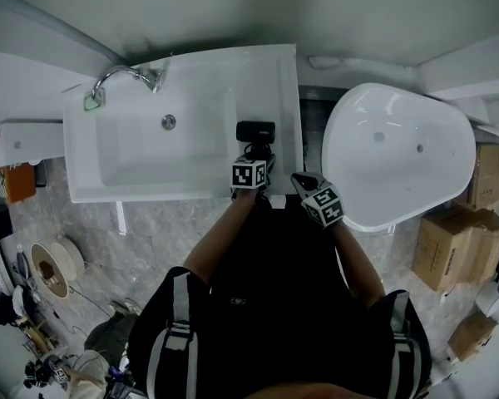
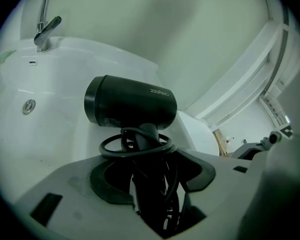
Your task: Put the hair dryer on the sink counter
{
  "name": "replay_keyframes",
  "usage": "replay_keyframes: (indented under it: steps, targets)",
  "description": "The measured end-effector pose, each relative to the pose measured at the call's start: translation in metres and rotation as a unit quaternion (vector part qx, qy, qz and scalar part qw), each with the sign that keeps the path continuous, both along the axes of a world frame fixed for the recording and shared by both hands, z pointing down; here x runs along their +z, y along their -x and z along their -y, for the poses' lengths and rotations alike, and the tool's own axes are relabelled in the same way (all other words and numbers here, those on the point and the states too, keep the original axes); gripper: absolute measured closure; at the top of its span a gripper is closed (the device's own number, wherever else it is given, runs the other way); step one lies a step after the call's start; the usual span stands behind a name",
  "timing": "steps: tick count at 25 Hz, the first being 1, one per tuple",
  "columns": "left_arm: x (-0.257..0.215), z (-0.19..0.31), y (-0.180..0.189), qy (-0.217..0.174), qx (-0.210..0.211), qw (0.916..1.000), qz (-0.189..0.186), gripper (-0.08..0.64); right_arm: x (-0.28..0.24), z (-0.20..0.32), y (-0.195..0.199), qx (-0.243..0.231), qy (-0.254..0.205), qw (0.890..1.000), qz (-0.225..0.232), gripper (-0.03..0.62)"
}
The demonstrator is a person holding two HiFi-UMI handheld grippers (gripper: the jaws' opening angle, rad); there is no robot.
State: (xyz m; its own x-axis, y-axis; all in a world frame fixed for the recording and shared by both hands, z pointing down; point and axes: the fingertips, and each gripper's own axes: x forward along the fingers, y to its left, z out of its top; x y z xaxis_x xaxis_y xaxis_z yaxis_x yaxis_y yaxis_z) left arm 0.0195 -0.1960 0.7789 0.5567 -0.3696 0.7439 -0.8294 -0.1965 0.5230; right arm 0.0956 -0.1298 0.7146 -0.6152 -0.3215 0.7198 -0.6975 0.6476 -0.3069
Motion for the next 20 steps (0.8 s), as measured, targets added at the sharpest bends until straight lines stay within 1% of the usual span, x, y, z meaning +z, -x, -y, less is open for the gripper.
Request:
replay_keyframes:
  steps: [5,7,14,16,20]
  targets:
    - [0.003,-0.001,-0.003,0.011,0.005,0.9999,0.006,0.321,-0.004,-0.002,0.001,-0.003,0.0,1.0,-0.003,0.534]
    - [0.003,-0.001,-0.004,0.011,0.005,0.9999,0.003,0.321,-0.005,-0.003,0.001,-0.004,0.001,1.0,-0.005,0.534]
    - [-0.002,-0.001,-0.008,0.009,0.007,0.9989,-0.045,0.313,-0.002,-0.005,-0.001,0.011,-0.007,1.0,-0.005,0.534]
    - [-0.005,-0.005,-0.008,0.007,0.01,0.9986,-0.052,0.295,-0.004,-0.006,-0.004,0.019,-0.007,1.0,-0.005,0.534]
    - [-0.015,-0.012,0.0,-0.008,0.007,0.9981,-0.06,0.295,-0.003,-0.006,-0.011,0.035,-0.006,0.999,-0.009,0.534]
